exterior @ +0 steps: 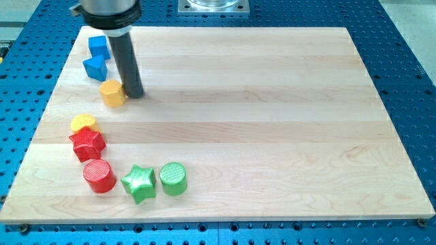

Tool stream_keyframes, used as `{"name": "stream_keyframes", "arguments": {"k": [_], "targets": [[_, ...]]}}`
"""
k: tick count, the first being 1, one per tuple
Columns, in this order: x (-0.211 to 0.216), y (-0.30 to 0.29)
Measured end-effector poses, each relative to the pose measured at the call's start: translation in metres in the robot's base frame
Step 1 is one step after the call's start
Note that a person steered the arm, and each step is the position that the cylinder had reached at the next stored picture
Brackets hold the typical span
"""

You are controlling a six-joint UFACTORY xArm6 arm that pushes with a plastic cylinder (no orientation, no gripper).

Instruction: Place the hexagon to the center left side of the board

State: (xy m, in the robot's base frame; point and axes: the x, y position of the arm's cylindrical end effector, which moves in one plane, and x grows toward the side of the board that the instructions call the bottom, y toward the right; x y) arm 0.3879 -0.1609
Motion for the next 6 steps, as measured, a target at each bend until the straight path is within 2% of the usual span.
{"name": "stream_keyframes", "arguments": {"k": [1,2,3,5,6], "targets": [[0.0,0.009],[0.0,0.044],[0.001,0.037],[0.019,-0.036],[0.022,-0.031]]}}
